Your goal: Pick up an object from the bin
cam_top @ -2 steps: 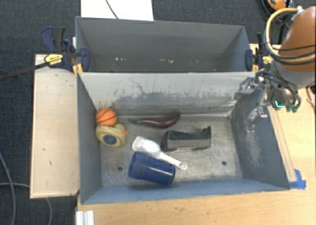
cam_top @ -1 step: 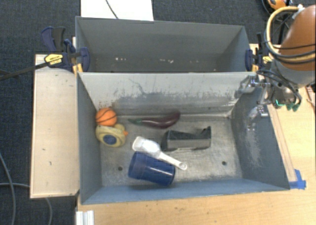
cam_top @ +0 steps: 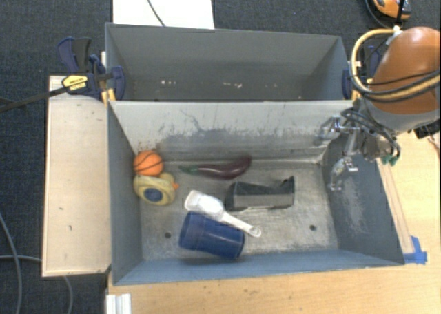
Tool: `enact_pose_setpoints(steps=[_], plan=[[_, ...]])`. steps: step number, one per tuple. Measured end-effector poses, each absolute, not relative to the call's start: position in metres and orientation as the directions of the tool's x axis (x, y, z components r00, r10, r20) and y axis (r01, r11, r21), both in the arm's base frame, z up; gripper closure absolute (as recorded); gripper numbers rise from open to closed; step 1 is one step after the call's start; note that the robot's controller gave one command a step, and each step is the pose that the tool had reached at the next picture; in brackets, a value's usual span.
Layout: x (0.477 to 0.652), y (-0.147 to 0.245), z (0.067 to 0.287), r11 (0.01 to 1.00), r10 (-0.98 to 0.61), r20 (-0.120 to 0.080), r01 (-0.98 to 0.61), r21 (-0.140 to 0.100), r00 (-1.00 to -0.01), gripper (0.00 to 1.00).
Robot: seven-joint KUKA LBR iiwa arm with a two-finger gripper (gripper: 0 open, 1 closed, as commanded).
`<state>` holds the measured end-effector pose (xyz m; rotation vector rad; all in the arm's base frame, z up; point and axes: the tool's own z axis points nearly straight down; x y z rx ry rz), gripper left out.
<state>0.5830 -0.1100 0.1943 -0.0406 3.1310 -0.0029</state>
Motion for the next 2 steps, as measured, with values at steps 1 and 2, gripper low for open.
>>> enact_pose_setpoints(steps=[1, 2], plan=[[0.587, -0.07, 0.168, 0.994, -0.107, 0.002, -0.107, 0.001, -0.994, 0.0], [0.592, -0.05, 0.129, 0.986, -0.167, -0.012, -0.167, -0.002, -0.986, 0.0]])
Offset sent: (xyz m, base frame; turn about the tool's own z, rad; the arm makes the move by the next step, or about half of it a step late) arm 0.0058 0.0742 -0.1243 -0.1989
